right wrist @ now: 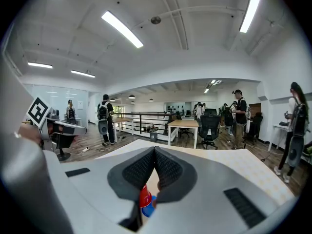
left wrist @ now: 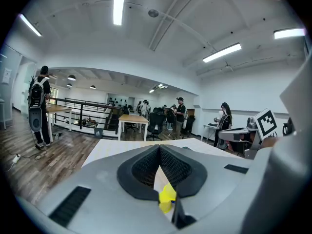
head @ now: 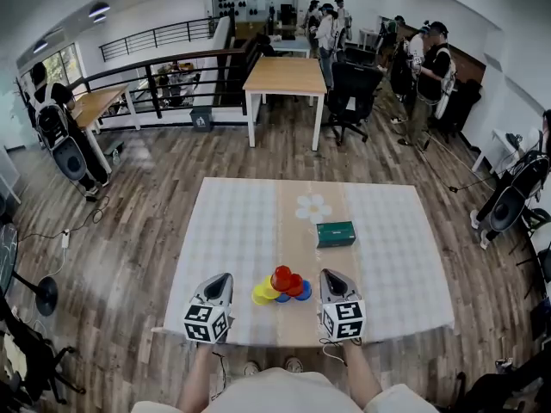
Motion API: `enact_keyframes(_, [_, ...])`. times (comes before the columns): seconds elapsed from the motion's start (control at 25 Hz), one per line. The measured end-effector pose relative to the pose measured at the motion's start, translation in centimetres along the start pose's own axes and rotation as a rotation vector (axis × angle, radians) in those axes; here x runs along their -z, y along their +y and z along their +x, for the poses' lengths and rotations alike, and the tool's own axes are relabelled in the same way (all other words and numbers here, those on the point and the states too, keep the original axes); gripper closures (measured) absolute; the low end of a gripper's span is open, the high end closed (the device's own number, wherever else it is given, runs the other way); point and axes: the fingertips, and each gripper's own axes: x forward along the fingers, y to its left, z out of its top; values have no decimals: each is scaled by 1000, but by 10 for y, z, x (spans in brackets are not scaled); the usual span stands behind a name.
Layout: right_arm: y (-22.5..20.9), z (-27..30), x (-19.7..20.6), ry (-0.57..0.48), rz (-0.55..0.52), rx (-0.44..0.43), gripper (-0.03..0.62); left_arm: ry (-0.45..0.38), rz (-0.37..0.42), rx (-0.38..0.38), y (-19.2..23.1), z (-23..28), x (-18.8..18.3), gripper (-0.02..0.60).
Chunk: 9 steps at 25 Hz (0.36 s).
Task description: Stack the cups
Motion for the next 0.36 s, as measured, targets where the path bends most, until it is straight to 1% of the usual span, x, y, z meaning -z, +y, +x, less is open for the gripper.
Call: enact_keyframes(0.36, [0, 3, 1, 7, -10, -11, 594, 5, -2, -1, -1, 2, 3, 569])
